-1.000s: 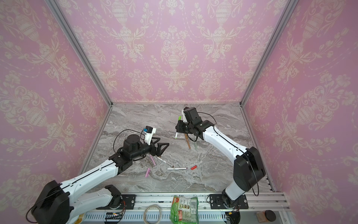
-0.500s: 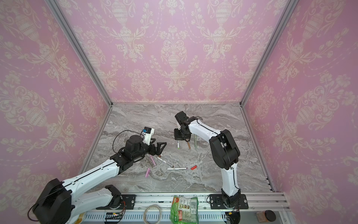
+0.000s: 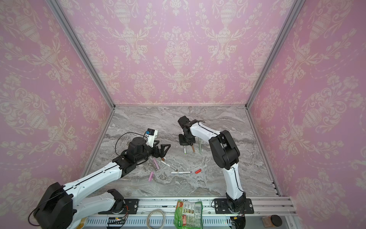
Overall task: Insert pens into pen caps
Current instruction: Place the pen at the center of the table.
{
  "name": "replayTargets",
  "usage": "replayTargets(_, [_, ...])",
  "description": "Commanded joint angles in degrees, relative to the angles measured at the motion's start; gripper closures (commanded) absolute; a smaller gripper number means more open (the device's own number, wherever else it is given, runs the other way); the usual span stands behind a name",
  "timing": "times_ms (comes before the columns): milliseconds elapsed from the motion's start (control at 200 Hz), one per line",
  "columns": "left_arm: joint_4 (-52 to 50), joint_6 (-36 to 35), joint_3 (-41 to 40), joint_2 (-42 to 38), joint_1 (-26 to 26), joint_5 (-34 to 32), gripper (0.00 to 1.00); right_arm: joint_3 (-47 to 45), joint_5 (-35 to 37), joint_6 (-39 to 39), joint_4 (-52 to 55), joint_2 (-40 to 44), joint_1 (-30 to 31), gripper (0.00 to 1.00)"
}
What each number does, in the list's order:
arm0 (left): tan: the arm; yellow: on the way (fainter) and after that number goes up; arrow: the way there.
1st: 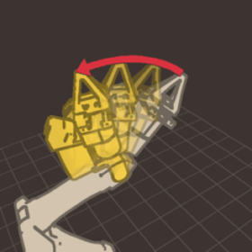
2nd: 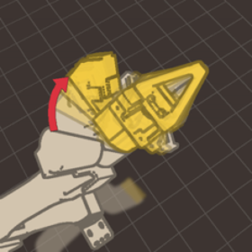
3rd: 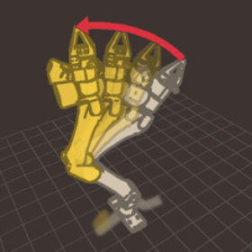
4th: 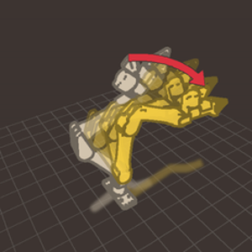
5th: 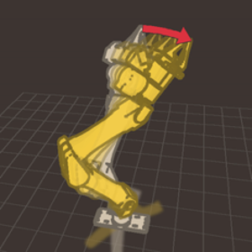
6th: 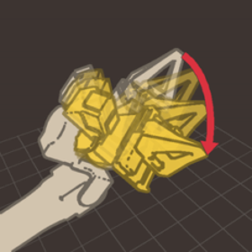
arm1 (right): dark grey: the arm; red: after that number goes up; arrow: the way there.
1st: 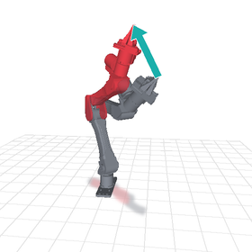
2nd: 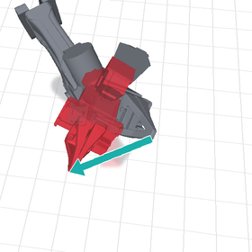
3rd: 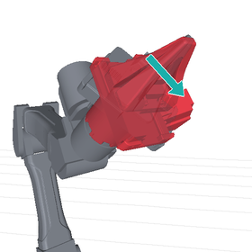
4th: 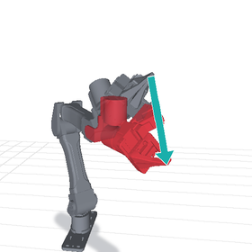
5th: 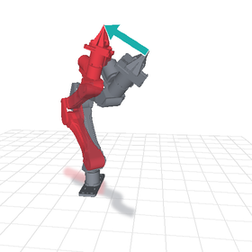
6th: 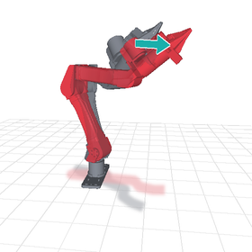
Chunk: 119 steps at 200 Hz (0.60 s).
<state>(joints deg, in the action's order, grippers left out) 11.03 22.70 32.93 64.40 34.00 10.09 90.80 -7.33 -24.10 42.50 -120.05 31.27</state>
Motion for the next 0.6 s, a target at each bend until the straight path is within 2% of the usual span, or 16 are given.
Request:
replayTargets(0, [-0.3, 2.1, 1.6, 0.6, 0.3, -0.2, 0.01, 1.6, 2.0, 0.5, 1.2, -1.5, 0.2, 0.94])
replayTargets(590, [-0.9, 3.2, 2.1, -0.3, 0.3, 0.1, 0.01, 2.4, 3.2, -1.0, 0.5, -2.8, 0.2, 0.77])
